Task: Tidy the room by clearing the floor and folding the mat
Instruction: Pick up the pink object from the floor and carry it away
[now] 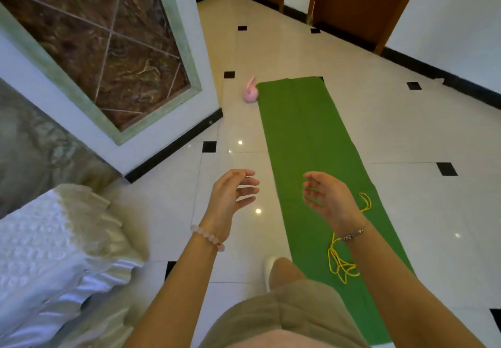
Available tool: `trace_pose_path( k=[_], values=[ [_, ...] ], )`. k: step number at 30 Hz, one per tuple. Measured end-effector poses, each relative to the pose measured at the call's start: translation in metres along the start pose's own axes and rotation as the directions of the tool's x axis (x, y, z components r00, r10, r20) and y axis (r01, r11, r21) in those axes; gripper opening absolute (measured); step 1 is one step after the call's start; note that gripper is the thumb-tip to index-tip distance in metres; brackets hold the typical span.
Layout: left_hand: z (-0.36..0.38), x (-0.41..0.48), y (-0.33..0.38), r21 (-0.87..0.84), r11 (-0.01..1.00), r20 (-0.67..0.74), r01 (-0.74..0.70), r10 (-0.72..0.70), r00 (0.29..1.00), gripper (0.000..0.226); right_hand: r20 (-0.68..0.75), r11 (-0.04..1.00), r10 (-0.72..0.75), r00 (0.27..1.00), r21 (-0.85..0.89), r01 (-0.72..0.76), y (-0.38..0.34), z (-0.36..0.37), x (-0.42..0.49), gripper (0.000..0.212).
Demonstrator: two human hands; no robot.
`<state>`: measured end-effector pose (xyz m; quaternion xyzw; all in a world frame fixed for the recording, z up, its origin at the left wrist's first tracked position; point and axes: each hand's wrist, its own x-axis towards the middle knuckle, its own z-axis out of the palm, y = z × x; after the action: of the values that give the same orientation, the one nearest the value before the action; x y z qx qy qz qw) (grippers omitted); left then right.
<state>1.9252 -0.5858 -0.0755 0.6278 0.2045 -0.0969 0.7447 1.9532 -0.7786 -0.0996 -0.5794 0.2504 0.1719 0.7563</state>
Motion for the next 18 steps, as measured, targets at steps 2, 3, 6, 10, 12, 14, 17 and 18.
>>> trace_pose_path(
  k=[2, 3, 6, 10, 12, 14, 17, 18],
  values=[
    [0.001, 0.037, 0.011, 0.007, 1.0, -0.007, -0.003, 0.003, 1.0, 0.024, 0.011, 1.0, 0.017, 1.0, -0.013, -0.017, -0.013, 0.008, 0.036, 0.013],
    [0.003, 0.056, 0.017, 0.008, 1.0, -0.014, -0.005, 0.005, 1.0, 0.025, 0.016, 0.999, 0.028, 0.999, -0.025, -0.028, -0.021, 0.013, 0.055, 0.013],
    [0.011, 0.112, 0.038, 0.004, 1.0, -0.034, 0.001, -0.001, 0.999, 0.025, 0.031, 0.995, 0.063, 0.998, -0.082, -0.06, -0.053, 0.027, 0.111, 0.013],
    [0.025, 0.185, 0.076, -0.011, 1.0, -0.039, -0.026, 0.026, 0.999, 0.024, 0.09, 0.989, 0.058, 0.994, -0.14, -0.045, -0.103, 0.049, 0.18, 0.016],
    [0.029, 0.217, 0.095, -0.032, 0.999, -0.067, -0.025, 0.022, 0.997, 0.024, 0.101, 0.986, 0.061, 0.993, -0.159, -0.044, -0.128, 0.061, 0.21, 0.016],
    [0.031, 0.246, 0.111, -0.052, 0.998, -0.087, -0.022, 0.017, 0.996, 0.024, 0.122, 0.986, 0.062, 0.991, -0.161, -0.042, -0.15, 0.074, 0.237, 0.014],
    [0.032, 0.292, 0.131, -0.062, 0.998, -0.099, -0.022, 0.016, 0.995, 0.024, 0.137, 0.986, 0.074, 0.988, -0.159, -0.052, -0.175, 0.092, 0.279, 0.013],
    [0.032, 0.308, 0.137, -0.055, 0.998, -0.1, -0.021, 0.015, 0.995, 0.023, 0.134, 0.986, 0.079, 0.988, -0.155, -0.058, -0.181, 0.099, 0.293, 0.014]
  ],
)
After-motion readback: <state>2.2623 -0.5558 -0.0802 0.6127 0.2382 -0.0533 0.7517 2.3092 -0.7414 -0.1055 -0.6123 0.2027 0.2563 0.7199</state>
